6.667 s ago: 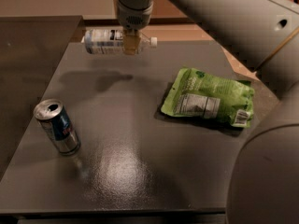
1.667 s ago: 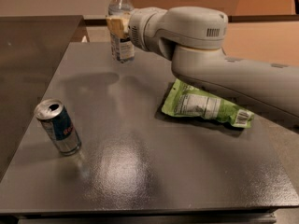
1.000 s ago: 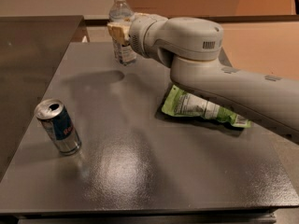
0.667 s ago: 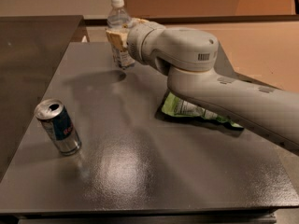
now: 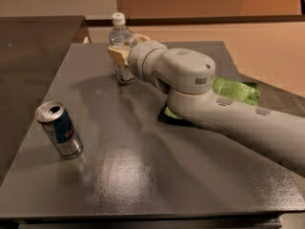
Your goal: Place blue plastic bottle upright
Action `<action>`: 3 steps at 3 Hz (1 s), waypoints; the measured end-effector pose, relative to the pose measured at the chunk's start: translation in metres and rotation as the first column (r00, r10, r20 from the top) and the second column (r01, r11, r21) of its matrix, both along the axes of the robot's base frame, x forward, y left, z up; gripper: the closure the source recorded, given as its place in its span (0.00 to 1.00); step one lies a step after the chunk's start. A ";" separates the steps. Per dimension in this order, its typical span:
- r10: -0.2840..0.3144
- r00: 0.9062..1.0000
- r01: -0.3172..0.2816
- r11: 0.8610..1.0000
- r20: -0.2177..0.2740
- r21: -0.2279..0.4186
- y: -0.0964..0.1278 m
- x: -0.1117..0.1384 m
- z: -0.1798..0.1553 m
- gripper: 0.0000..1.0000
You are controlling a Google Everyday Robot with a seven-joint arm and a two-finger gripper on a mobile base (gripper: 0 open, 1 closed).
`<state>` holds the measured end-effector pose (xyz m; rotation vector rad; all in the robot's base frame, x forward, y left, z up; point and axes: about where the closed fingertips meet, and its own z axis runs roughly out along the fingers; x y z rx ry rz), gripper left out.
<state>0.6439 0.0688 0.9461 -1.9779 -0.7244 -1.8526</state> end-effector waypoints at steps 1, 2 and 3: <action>-0.009 1.000 0.009 1.000 0.004 0.000 0.000 -0.003 -0.011 0.83; -0.006 1.000 0.006 1.000 0.007 0.000 0.002 -0.004 -0.010 0.59; -0.006 1.000 0.006 1.000 0.007 0.000 0.002 -0.004 -0.010 0.36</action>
Offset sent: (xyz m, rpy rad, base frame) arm -0.0025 0.0004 -0.0091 -0.0001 -0.0030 -0.0075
